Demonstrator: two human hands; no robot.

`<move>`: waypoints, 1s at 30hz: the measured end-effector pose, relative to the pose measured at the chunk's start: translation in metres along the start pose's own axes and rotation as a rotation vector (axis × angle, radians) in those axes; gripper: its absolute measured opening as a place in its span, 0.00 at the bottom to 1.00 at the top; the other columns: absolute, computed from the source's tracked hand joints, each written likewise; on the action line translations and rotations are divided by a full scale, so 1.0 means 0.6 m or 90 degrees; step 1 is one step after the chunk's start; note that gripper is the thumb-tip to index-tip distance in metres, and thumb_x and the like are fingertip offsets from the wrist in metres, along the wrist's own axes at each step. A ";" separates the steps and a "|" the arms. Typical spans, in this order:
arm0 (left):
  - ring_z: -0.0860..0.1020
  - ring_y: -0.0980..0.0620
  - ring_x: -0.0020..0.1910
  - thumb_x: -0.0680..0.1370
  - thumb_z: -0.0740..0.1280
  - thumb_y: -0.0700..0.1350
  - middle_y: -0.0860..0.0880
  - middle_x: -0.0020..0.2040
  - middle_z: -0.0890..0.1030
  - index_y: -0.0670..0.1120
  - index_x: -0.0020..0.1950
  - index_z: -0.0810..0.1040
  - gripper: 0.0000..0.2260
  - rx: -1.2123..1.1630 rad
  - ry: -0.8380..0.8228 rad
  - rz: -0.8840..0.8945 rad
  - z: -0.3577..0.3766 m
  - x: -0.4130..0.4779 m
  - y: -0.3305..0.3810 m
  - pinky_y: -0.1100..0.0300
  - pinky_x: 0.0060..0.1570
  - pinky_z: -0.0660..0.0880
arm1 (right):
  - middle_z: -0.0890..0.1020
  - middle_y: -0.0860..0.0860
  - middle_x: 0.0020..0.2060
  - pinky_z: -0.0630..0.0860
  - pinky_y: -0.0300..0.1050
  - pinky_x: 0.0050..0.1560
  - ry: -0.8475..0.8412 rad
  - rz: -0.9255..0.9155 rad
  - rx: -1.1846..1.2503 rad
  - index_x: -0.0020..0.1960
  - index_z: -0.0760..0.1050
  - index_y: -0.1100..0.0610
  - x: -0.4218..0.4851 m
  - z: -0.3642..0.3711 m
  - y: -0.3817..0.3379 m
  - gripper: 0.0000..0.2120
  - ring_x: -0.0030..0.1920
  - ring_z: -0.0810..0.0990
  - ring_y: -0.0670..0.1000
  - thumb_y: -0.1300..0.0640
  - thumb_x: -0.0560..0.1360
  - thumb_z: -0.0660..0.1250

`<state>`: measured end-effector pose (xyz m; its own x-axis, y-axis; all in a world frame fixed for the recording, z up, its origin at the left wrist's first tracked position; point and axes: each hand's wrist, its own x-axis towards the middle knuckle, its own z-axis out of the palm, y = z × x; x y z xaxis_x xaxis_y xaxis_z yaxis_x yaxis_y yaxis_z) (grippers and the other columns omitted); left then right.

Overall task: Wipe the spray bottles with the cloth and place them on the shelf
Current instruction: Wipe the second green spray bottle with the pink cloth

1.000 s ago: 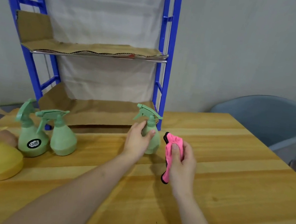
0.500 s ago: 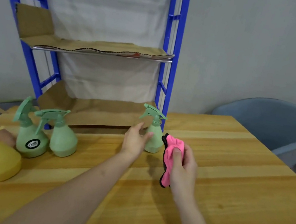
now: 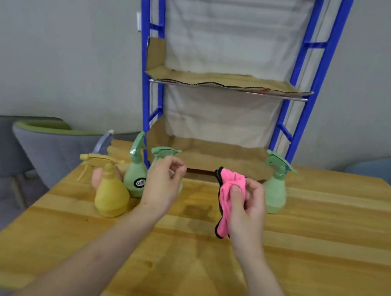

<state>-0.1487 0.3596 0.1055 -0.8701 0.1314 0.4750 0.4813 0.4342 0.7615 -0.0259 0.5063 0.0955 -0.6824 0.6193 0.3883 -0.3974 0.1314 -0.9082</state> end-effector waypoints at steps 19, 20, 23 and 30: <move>0.82 0.43 0.54 0.83 0.68 0.43 0.46 0.54 0.84 0.46 0.61 0.80 0.08 0.207 -0.026 -0.100 -0.076 0.091 -0.005 0.46 0.56 0.81 | 0.86 0.37 0.50 0.78 0.33 0.52 -0.052 -0.032 -0.006 0.57 0.79 0.52 -0.006 0.053 -0.028 0.06 0.52 0.84 0.40 0.61 0.84 0.66; 0.82 0.44 0.54 0.83 0.68 0.43 0.46 0.54 0.84 0.46 0.62 0.80 0.08 0.201 -0.020 -0.092 -0.076 0.088 -0.003 0.47 0.56 0.81 | 0.86 0.37 0.50 0.78 0.33 0.52 -0.052 -0.033 -0.005 0.56 0.79 0.51 -0.005 0.051 -0.030 0.06 0.52 0.83 0.40 0.60 0.84 0.66; 0.83 0.47 0.53 0.83 0.69 0.43 0.47 0.54 0.85 0.45 0.65 0.81 0.11 0.189 -0.007 -0.047 -0.076 0.069 0.008 0.52 0.57 0.80 | 0.85 0.39 0.50 0.77 0.33 0.51 -0.042 -0.042 -0.015 0.56 0.79 0.49 0.001 0.040 -0.032 0.06 0.52 0.83 0.41 0.59 0.84 0.66; 0.81 0.57 0.48 0.82 0.70 0.46 0.54 0.49 0.84 0.49 0.61 0.82 0.08 0.115 -0.051 0.000 -0.101 0.006 0.042 0.60 0.54 0.79 | 0.86 0.42 0.49 0.77 0.33 0.49 -0.052 -0.063 -0.035 0.57 0.80 0.51 0.018 0.016 -0.058 0.07 0.51 0.84 0.41 0.61 0.84 0.66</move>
<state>-0.1333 0.3171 0.1528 -0.8796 0.1984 0.4324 0.4601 0.5860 0.6671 -0.0252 0.5011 0.1326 -0.6902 0.5363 0.4858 -0.4325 0.2325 -0.8711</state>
